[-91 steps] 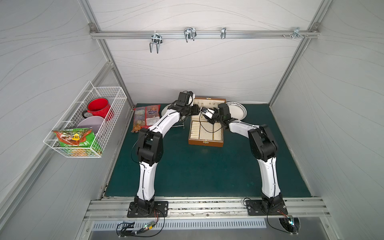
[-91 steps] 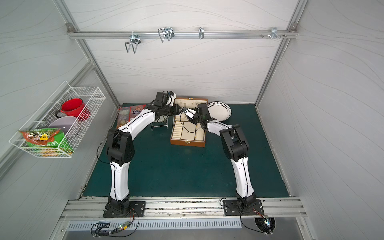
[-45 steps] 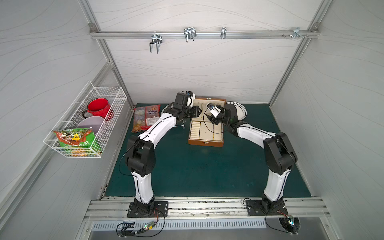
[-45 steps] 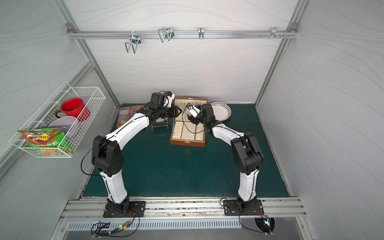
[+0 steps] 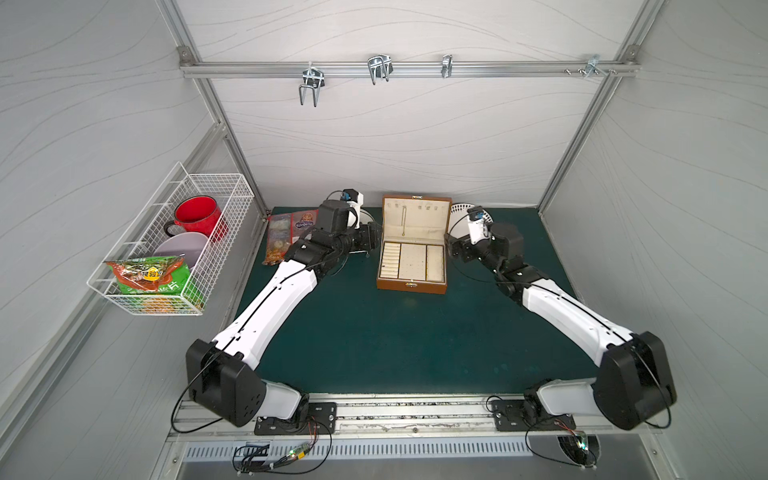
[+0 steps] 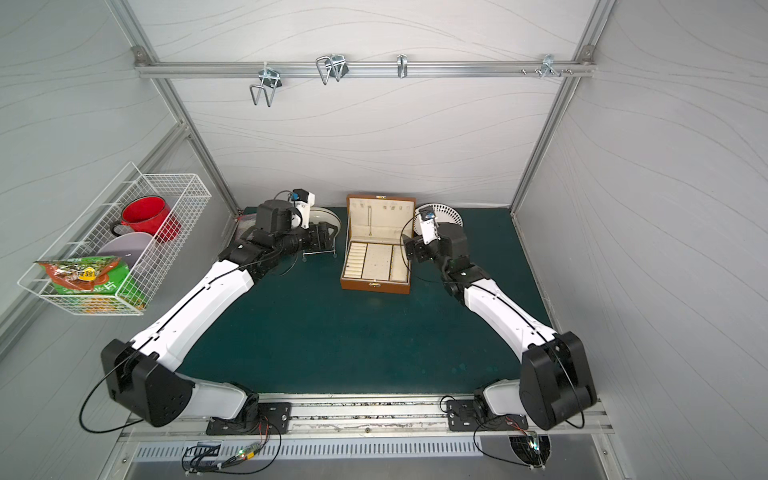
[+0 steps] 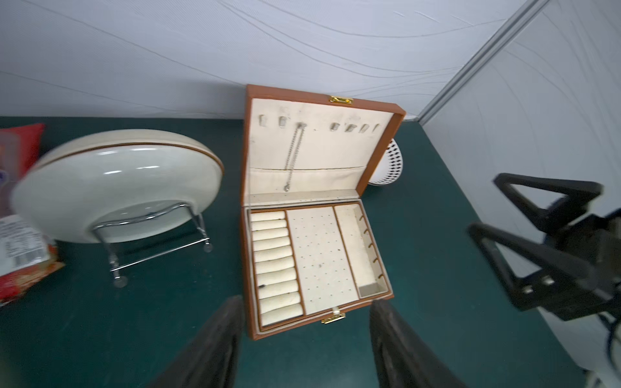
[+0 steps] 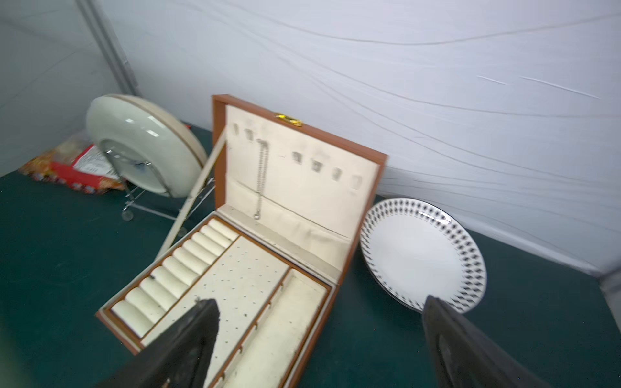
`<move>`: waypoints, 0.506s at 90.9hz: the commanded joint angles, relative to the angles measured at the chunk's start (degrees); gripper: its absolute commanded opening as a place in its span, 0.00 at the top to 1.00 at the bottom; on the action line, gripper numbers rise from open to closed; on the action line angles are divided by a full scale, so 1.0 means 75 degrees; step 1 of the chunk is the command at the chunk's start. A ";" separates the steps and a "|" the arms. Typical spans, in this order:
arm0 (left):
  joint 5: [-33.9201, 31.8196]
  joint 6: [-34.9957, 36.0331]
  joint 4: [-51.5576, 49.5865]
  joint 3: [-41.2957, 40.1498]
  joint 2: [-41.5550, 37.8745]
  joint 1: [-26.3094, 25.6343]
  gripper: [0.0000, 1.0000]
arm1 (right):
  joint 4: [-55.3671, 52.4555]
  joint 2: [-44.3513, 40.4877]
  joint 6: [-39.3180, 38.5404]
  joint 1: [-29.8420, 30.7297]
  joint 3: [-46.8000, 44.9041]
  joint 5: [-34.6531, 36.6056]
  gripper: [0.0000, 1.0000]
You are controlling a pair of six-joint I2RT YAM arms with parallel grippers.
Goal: Put jewelry chain into jewelry box
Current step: Reset both arms
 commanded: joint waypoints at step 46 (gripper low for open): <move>-0.4603 -0.0224 0.3276 -0.4027 0.0445 0.1763 0.01 | 0.1599 0.0750 0.0876 -0.1897 -0.2255 0.2979 0.01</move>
